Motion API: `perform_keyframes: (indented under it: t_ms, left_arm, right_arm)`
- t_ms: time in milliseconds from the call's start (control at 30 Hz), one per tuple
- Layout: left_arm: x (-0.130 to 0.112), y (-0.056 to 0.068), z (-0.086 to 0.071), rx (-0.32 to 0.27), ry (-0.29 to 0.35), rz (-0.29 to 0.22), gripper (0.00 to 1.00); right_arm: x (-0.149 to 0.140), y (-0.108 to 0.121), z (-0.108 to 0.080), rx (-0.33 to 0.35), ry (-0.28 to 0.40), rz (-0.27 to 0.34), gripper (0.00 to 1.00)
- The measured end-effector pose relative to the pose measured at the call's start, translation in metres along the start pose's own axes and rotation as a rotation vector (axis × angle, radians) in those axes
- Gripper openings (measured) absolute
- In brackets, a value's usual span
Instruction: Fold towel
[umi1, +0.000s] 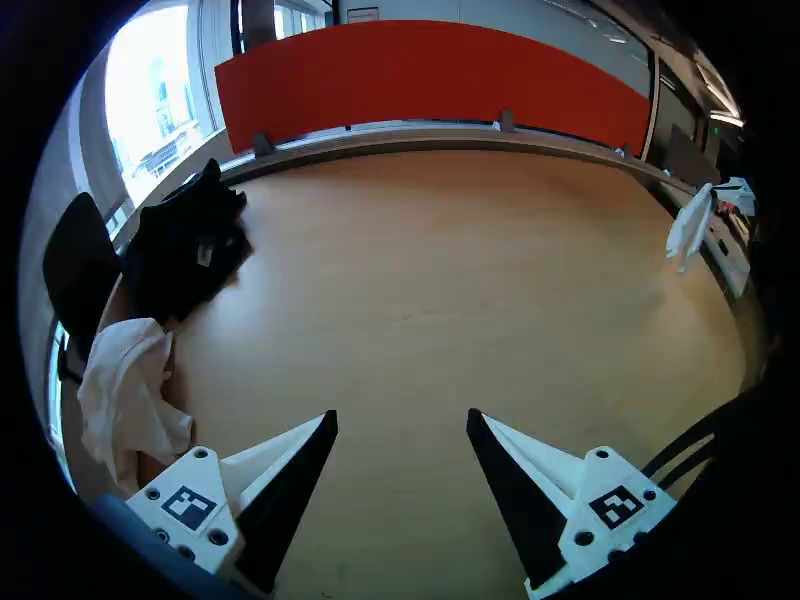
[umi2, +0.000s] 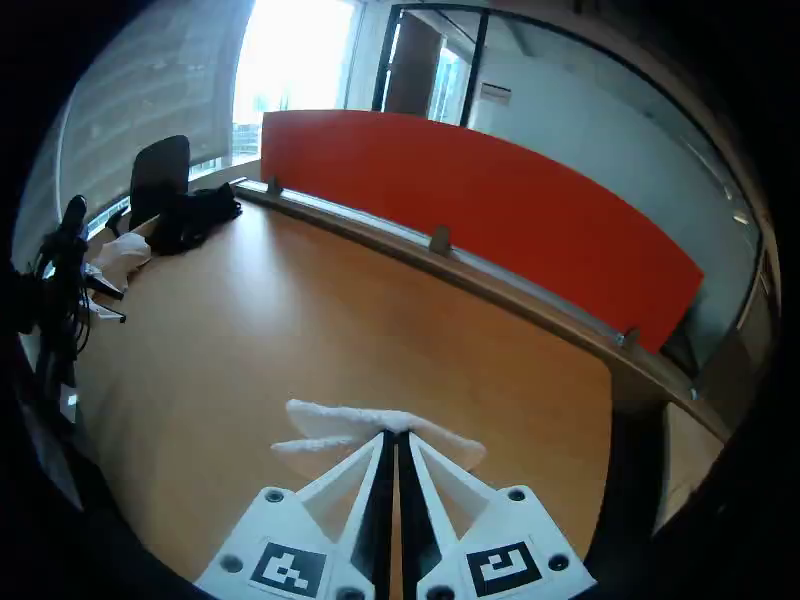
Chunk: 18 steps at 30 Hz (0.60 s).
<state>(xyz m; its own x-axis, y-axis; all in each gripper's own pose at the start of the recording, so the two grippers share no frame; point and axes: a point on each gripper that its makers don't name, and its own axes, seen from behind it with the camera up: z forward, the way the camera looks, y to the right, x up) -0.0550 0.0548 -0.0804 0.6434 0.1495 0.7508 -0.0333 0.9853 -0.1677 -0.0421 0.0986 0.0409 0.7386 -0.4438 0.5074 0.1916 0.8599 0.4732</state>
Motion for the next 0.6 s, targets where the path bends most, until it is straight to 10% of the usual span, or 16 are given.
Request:
perform_keyframes:
  t_ms: [600]
  left_arm:
    - [0.003, 0.008, 0.004, 0.017, -0.008, 0.000, 0.96]
  right_arm:
    - [-0.032, 0.079, -0.006, -0.067, -0.064, 0.017, 0.04]
